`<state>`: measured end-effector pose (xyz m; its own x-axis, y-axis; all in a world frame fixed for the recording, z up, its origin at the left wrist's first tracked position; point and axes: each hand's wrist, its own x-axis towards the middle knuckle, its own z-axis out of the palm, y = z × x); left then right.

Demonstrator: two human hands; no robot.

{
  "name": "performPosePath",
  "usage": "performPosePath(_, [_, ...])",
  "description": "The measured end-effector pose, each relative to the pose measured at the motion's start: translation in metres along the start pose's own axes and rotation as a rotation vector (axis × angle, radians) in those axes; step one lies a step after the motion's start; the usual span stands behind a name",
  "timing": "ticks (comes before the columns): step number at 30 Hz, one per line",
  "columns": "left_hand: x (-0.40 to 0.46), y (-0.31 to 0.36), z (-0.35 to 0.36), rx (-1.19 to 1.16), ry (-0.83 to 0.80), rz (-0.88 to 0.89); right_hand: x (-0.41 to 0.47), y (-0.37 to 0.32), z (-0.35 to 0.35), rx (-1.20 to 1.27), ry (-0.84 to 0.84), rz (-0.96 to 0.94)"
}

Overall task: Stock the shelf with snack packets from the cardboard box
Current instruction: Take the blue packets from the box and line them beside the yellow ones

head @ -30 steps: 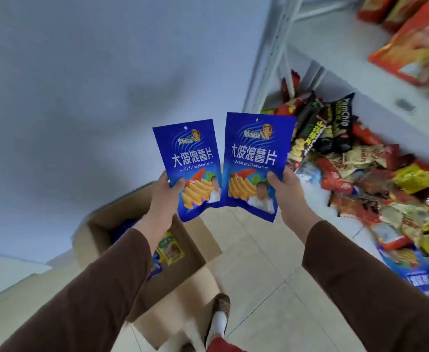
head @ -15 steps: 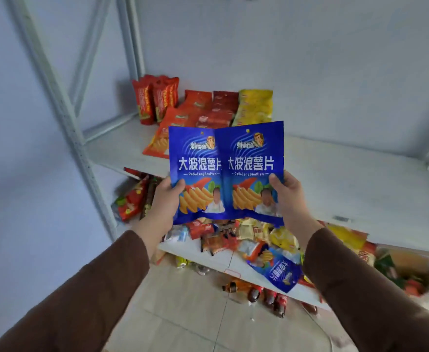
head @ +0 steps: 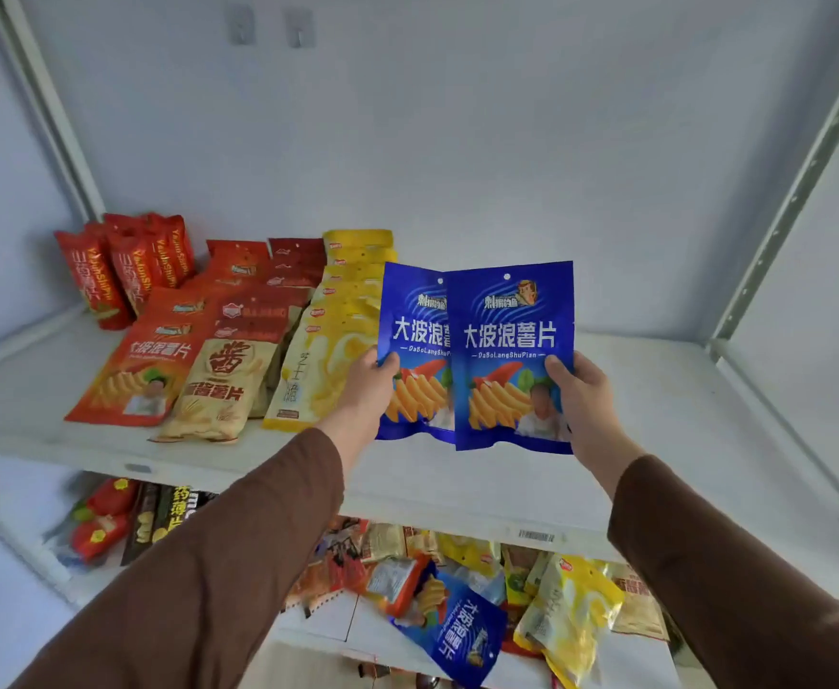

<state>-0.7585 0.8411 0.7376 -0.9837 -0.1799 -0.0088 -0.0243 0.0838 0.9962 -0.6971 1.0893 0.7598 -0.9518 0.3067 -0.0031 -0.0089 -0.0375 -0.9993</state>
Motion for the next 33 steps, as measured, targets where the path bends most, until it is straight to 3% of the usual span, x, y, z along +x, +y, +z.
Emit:
performPosePath(8, [0.117,-0.002,0.083,0.003,-0.018,-0.049,0.090,0.001,-0.012,0.009,0.109,0.010])
performPosePath(16, [0.226,0.001,0.118,0.071,0.098,-0.062,0.159,0.013,-0.008,0.013,0.185,0.056])
performPosePath(22, [0.281,-0.010,0.123,0.072,0.196,-0.020,0.202,0.028,0.002,0.016,0.178,0.113])
performPosePath(33, [0.330,-0.030,0.137,-0.011,0.332,-0.180,0.244,0.050,0.021,0.046,0.084,0.177])
